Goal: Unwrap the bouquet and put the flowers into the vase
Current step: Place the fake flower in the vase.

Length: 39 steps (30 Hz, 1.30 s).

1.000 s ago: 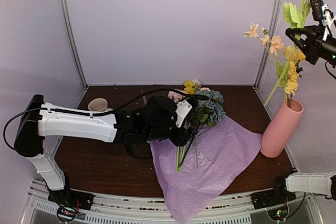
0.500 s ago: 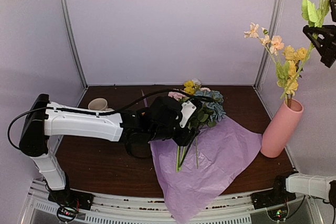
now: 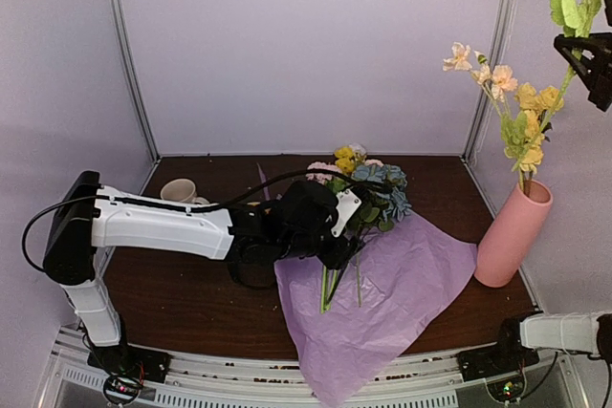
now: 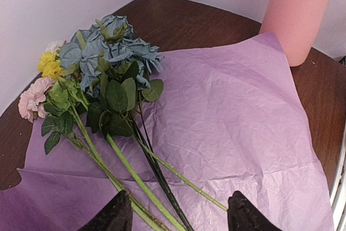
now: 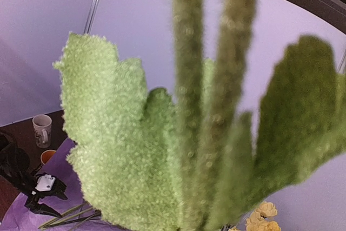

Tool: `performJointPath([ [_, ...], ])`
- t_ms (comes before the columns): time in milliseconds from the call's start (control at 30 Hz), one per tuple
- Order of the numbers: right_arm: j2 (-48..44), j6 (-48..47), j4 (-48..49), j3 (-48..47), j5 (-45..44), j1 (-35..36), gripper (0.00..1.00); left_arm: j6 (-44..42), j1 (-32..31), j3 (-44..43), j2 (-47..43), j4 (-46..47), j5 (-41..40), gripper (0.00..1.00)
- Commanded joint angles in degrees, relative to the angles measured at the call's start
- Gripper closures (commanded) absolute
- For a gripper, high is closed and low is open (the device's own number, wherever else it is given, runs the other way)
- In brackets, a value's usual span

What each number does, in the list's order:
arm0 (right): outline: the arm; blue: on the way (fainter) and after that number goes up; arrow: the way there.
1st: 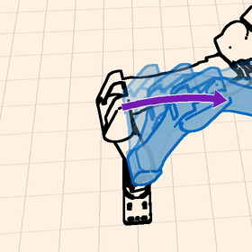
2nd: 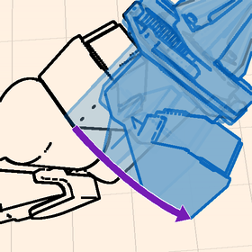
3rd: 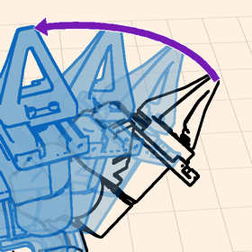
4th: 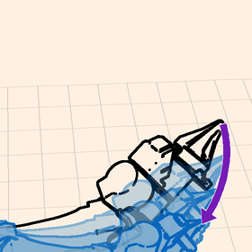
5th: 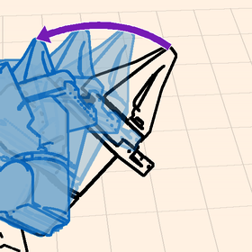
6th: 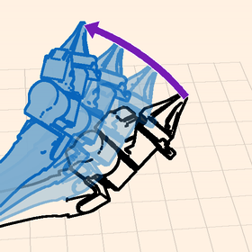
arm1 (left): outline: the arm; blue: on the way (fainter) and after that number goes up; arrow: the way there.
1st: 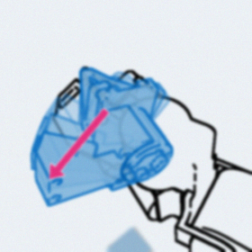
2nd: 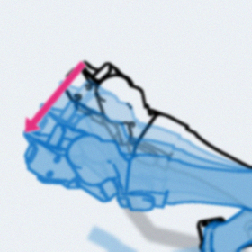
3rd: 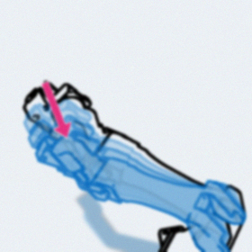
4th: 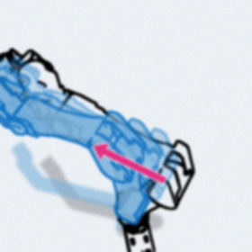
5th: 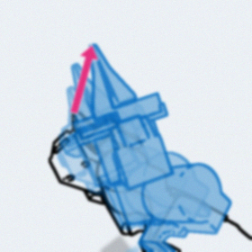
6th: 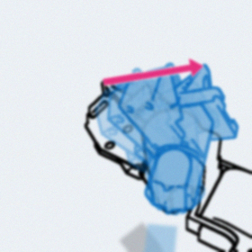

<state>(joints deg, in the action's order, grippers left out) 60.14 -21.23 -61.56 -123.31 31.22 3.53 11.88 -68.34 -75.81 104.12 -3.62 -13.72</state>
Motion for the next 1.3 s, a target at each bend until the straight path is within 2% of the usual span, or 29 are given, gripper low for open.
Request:
performJointPath([
  [0, -3.7, 0.8, -2.7, -1.3, 0.2, -0.7, 1.00, -1.1, 0.0, -3.6, 2.1, 1.0, 0.2, 0.37],
  [167, -6.9, 1.2, -4.4, 1.5, -0.7, -1.7, 1.00, -1.9, 0.0, -4.6, 2.3, 0.5, -0.3, 0.37],
  [400, -8.5, 0.8, -3.8, 6.7, -9.5, -1.6, 1.00, -1.4, 0.0, -4.3, 2.6, 0.8, 0.3, 0.37],
  [833, -6.1, 0.6, -0.6, 11.8, -16.7, -1.7, 1.00, -1.4, 0.0, -2.2, 0.9, 0.3, -0.5, 0.38],
  [1067, -6.9, 0.4, 4.6, 20.5, -16.3, -3.0, 1.00, -1.4, 0.0, -2.1, 0.7, 0.7, -0.6, 0.38],
  [1267, -6.1, 2.0, 7.1, 24.8, -11.0, -7.4, 1.00, -1.2, 0.0, -1.7, 0.7, 0.5, -0.3, 0.38],
])
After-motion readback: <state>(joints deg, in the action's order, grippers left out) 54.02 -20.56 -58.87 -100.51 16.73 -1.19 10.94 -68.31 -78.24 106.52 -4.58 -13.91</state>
